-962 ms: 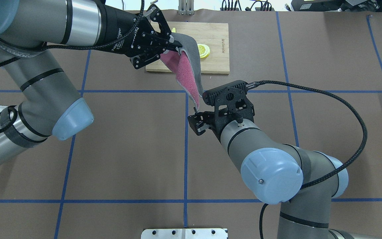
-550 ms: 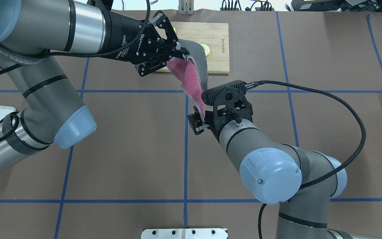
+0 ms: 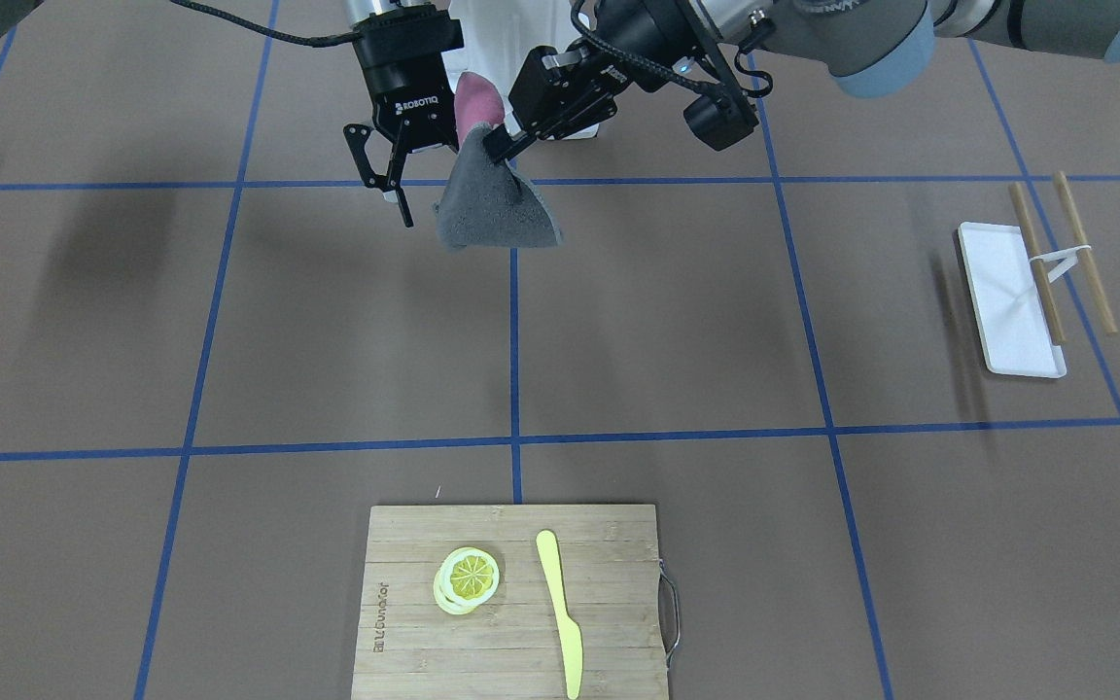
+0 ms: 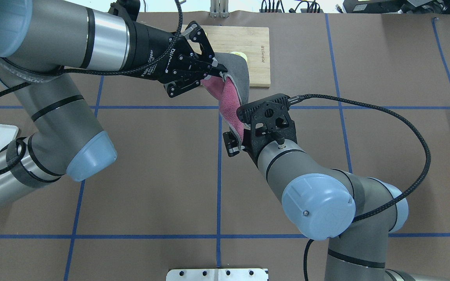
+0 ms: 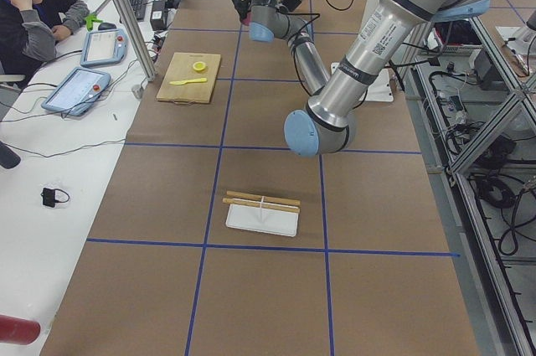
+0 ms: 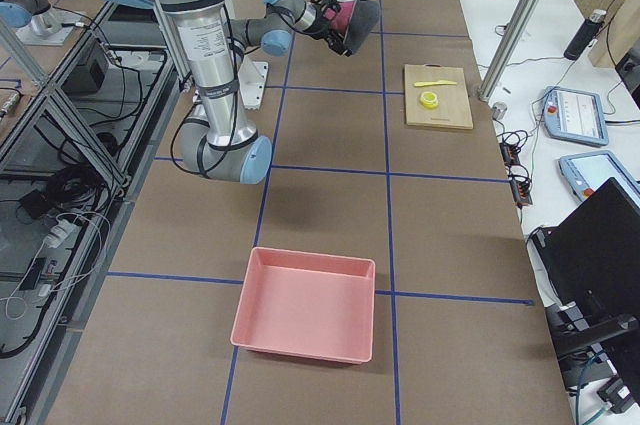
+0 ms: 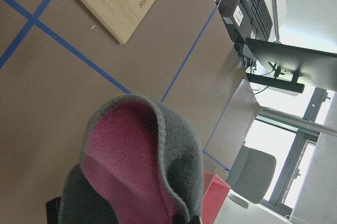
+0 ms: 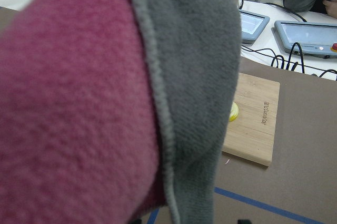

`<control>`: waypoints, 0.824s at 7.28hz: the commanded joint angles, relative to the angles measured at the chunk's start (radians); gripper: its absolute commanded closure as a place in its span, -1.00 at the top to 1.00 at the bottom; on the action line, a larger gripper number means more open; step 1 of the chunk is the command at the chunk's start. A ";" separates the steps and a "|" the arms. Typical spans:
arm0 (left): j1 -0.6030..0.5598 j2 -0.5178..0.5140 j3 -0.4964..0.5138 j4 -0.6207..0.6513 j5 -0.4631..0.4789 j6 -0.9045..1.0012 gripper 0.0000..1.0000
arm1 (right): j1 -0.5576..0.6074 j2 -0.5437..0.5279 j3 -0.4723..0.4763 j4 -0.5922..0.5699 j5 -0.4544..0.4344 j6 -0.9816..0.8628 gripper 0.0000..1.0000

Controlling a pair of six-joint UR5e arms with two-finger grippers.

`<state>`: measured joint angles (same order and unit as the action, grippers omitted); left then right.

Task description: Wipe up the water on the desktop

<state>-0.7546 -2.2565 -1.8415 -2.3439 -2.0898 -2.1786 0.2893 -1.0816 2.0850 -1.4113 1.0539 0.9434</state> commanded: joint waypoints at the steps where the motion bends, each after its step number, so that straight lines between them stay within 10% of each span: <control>1: 0.001 0.000 -0.007 0.000 -0.001 -0.007 -1.00 | 0.001 0.000 0.001 0.000 0.000 0.000 -0.41; 3: 0.001 0.003 -0.013 -0.002 -0.001 -0.007 -1.00 | 0.001 0.000 0.001 0.000 0.000 0.003 -1.00; 6: 0.001 0.005 -0.013 -0.002 -0.001 -0.006 -1.00 | 0.007 0.003 0.007 0.000 0.003 0.009 -1.00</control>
<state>-0.7532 -2.2530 -1.8541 -2.3444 -2.0911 -2.1856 0.2931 -1.0804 2.0901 -1.4112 1.0545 0.9479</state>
